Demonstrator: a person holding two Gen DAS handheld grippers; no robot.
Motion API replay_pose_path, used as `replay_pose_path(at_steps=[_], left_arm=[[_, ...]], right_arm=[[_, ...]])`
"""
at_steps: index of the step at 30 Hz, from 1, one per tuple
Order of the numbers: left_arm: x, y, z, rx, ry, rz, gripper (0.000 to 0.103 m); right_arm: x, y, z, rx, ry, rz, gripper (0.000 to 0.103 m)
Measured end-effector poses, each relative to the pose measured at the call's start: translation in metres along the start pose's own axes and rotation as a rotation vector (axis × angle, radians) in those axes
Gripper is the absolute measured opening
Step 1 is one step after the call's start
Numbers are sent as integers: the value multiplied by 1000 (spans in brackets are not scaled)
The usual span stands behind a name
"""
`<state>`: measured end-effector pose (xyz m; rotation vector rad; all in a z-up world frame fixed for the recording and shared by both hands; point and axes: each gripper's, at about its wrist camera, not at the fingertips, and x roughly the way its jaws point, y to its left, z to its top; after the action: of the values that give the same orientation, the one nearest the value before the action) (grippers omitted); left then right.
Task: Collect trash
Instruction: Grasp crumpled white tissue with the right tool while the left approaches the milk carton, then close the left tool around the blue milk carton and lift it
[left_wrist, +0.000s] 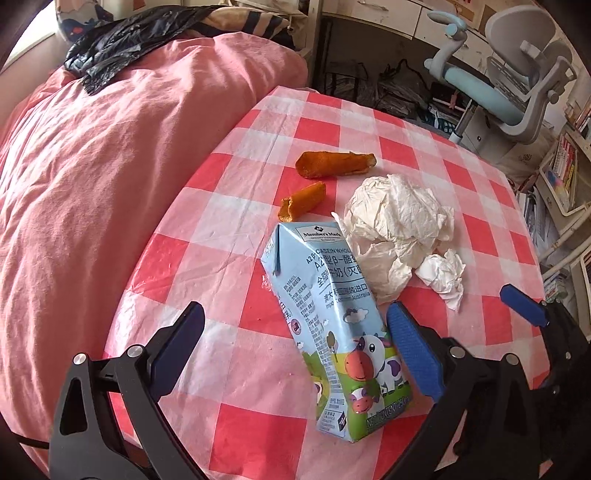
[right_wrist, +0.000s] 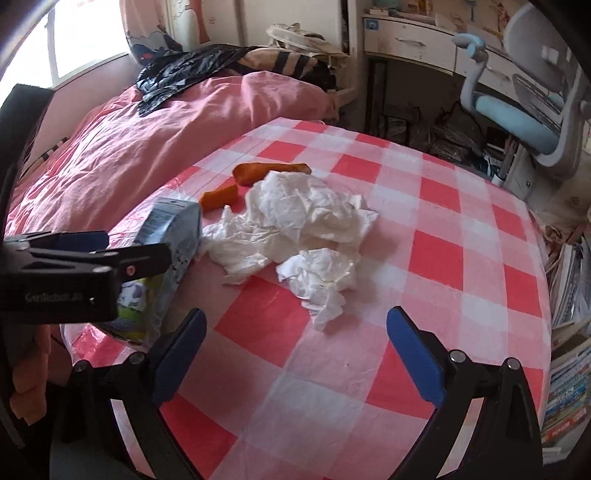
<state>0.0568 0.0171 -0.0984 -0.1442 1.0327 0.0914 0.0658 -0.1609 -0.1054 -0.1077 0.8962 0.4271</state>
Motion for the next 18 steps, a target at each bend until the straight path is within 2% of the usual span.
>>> replay_pose_path(at_steps=[1,3,6,8,9,10,11,12,13,14,15,18], left_arm=[[1,-2,0,14,3,4,95],[2,-5,-2,41,6,5,90],[4,-6,-4,58,15,0,74],[6,-1,-4,47,23,-15,59],[6,1,-4,43,26,-19,55],[6,3,-4,39,28,-25,46],[6,5,-4,36,29,-32,37],[5,6,-4,33,30,-39,32],[4,7,-4,30,28,-45,32],[3,8,-4,26,22,-53,32],[1,8,-3,23,16,-61,32],[-11,9,-1,11,-19,-86,31]], right_arm=[[2,-3,0,9,7,-1,82],[6,-7,2,31,22,3,73],[13,-7,8,44,23,25,64],[18,-3,13,25,22,23,63],[21,-1,14,16,29,21,57],[26,0,15,11,43,18,50],[30,0,16,9,55,18,46],[34,-1,16,11,70,20,37],[35,-3,16,18,79,24,27],[33,-5,15,27,79,36,23],[31,-8,15,41,80,53,14],[21,-15,12,57,67,65,10]])
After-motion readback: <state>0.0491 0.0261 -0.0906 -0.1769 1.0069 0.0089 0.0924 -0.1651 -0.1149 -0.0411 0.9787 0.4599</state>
